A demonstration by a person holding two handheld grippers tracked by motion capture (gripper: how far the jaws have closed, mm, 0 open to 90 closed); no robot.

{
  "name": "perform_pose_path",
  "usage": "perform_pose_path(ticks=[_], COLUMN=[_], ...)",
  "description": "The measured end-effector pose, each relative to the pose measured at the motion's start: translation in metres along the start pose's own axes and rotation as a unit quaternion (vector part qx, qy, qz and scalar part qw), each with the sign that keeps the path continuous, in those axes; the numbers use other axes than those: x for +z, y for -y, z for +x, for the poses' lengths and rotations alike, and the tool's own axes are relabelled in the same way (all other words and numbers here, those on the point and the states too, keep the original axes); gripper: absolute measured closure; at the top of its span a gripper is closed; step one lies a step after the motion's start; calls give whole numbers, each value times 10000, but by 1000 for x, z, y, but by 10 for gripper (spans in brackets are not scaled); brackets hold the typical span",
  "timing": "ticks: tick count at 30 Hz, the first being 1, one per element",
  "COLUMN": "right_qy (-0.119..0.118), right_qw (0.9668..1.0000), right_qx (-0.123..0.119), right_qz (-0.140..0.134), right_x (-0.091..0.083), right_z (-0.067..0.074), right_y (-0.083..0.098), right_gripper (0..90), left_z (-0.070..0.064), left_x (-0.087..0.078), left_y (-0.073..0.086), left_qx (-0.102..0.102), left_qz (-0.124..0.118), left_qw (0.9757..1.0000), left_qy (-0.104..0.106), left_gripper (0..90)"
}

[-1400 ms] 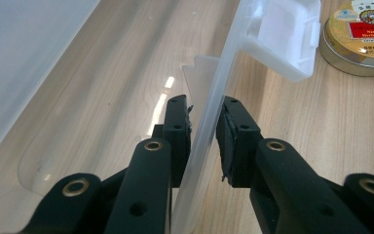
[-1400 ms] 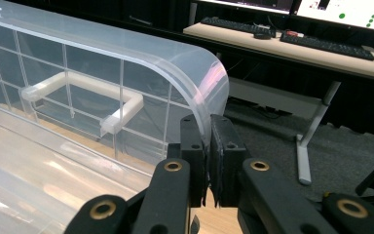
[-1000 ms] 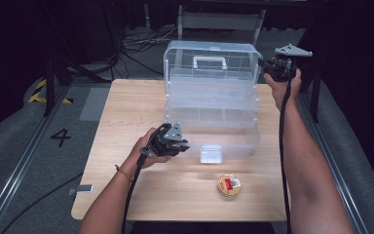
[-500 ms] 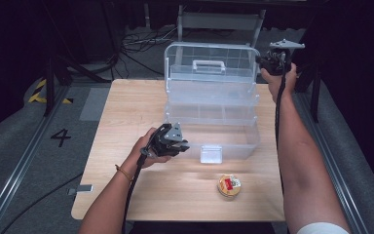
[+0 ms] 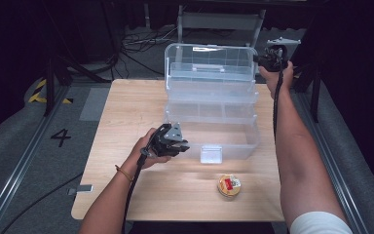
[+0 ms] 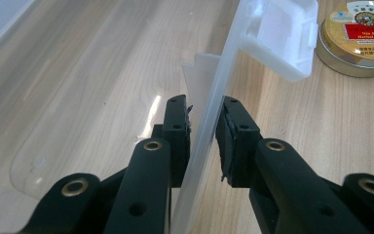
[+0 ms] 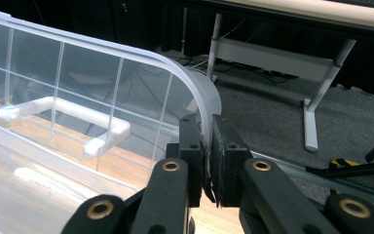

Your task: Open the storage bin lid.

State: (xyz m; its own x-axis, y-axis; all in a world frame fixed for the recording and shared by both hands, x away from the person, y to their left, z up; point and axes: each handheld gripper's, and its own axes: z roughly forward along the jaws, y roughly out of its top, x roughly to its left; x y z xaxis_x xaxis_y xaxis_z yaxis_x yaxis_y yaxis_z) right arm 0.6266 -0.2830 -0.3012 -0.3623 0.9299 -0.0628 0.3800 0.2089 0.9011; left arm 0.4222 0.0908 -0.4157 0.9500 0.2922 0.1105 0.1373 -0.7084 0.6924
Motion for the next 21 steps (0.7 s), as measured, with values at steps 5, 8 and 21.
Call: perform_pose_path(ticks=[5,8,21], right_qy=[-22,-6,318], right_qw=[9999,9997,9977], right_qx=[70,80,121], right_qz=[149,227,594], right_x=[10,13,31], right_z=[-3,-4,-5], right_y=[0,0,7], right_gripper=[843,841,737], left_z=[0,0,0], left_x=[0,0,-1], left_y=[1,2,3], left_qx=[5,10,27], left_qz=[2,-26,-68], left_qw=[10000,9999,9998], left_qy=[68,106,171], left_gripper=[765,765,763])
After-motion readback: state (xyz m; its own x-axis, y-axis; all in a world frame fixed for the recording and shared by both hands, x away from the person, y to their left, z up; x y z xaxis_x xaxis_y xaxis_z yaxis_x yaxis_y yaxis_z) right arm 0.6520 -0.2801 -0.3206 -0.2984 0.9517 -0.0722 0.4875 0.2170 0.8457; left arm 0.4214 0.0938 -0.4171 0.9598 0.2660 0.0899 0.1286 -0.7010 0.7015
